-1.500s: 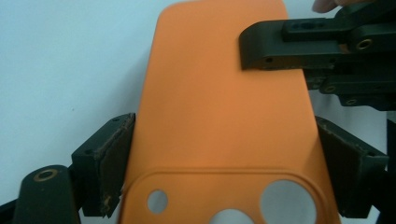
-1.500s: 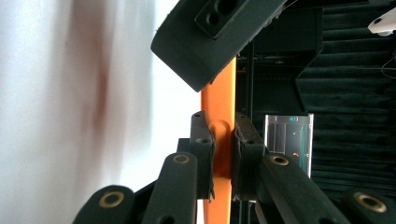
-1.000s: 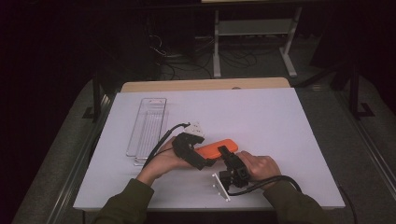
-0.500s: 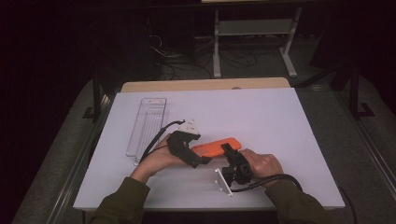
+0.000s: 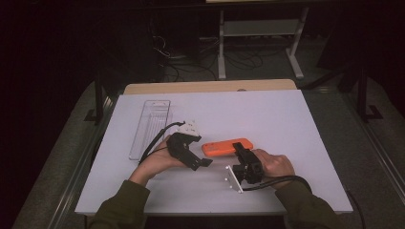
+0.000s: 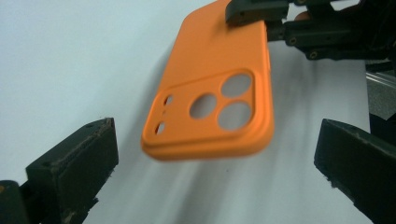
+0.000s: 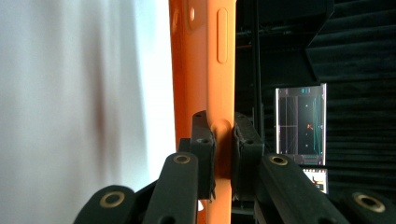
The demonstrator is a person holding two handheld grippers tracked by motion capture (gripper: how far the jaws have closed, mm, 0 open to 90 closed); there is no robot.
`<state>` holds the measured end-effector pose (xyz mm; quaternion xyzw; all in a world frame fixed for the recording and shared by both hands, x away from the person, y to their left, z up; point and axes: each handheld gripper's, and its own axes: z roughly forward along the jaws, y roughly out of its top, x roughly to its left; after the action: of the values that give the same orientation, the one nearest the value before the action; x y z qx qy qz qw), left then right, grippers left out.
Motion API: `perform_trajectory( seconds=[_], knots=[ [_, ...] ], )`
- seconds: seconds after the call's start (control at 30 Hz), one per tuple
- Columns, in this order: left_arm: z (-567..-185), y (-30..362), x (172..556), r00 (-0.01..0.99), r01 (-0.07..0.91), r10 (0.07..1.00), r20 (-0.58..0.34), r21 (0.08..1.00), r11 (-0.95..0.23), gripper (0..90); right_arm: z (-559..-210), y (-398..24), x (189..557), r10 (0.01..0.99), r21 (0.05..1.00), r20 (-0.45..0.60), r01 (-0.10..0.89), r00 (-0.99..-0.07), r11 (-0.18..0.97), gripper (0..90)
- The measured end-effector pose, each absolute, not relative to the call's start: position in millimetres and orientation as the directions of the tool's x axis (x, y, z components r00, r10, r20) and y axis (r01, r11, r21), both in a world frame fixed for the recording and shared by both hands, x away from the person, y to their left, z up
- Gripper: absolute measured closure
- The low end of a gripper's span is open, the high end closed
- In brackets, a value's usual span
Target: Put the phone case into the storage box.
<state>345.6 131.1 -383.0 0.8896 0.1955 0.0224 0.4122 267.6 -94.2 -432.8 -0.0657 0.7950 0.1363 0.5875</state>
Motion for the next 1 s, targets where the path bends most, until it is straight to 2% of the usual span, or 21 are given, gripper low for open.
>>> perform_trajectory(
  seconds=[0.6,0.8,1.0],
  knots=[
    [-384,142,351,0.906,0.357,0.405,-0.120,0.731,-0.582,0.0,-429,-102,271,0.100,0.181,-0.940,-0.229,-0.326,0.957,79.9],
    [-385,142,351,0.908,0.356,0.402,-0.121,0.728,-0.586,0.0,-425,-104,273,0.163,0.250,-0.922,-0.220,-0.350,0.943,79.8],
    [-386,142,351,0.907,0.358,0.403,-0.122,0.728,-0.584,0.0,-425,-106,274,0.176,0.268,-0.909,-0.207,-0.377,0.941,79.7]
  ],
)
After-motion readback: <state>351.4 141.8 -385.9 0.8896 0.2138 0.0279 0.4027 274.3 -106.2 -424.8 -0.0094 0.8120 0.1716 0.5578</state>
